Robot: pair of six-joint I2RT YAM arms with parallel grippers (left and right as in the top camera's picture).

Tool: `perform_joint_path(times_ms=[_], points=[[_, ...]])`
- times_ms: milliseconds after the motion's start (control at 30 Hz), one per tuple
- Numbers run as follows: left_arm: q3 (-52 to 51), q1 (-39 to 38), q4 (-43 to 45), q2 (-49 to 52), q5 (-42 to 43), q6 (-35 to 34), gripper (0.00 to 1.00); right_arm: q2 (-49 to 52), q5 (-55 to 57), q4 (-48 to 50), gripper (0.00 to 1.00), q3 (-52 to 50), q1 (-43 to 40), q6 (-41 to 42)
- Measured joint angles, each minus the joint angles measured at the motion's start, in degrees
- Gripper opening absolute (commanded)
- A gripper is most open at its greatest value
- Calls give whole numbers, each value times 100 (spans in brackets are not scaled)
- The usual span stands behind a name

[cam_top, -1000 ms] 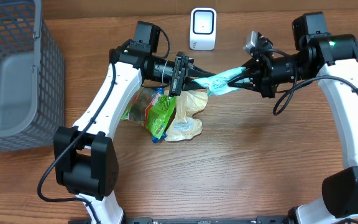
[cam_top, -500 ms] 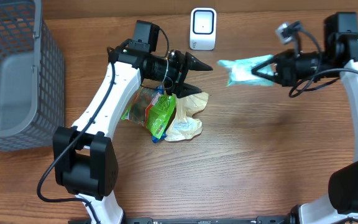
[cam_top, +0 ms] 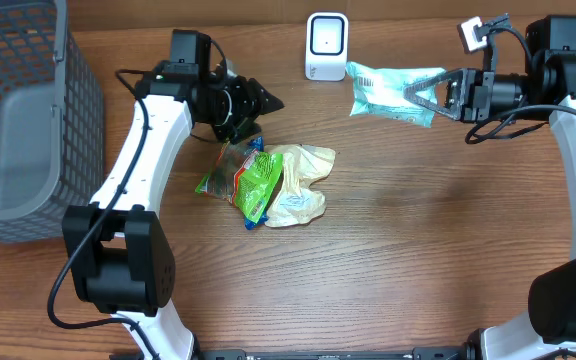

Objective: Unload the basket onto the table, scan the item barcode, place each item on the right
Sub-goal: 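Carry the wipes pack with the right gripper to the white scanner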

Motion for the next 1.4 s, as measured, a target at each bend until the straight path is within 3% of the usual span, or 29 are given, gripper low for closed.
perform_joint_path(times_ms=[400, 567, 800, 833, 900, 933, 1200, 1400], points=[[0, 120, -85, 0, -907, 723, 70, -13, 179, 192, 4, 1978, 1073, 811], [0, 120, -140, 0, -1019, 1285, 71, -17, 326, 170, 4, 2179, 1132, 975], [0, 120, -170, 0, -1093, 1550, 77, -17, 866, 136, 4, 2179, 1128, 1115], [0, 120, -170, 0, -1126, 1563, 80, -17, 1110, 131, 4, 2179, 1128, 1167], [0, 120, -170, 0, -1198, 1585, 98, -17, 1591, 131, 4, 2179, 1145, 1261], [0, 120, -168, 0, -1250, 1626, 100, -17, 1941, 138, 4, 2179, 1172, 1318], [0, 120, -170, 0, -1578, 1652, 100, 127, 5018, 505, 4, 2186, 1963, 1781], [0, 120, -170, 0, -1681, 1652, 100, 874, 7829, 1204, 4, 2194, 2697, 2015]])
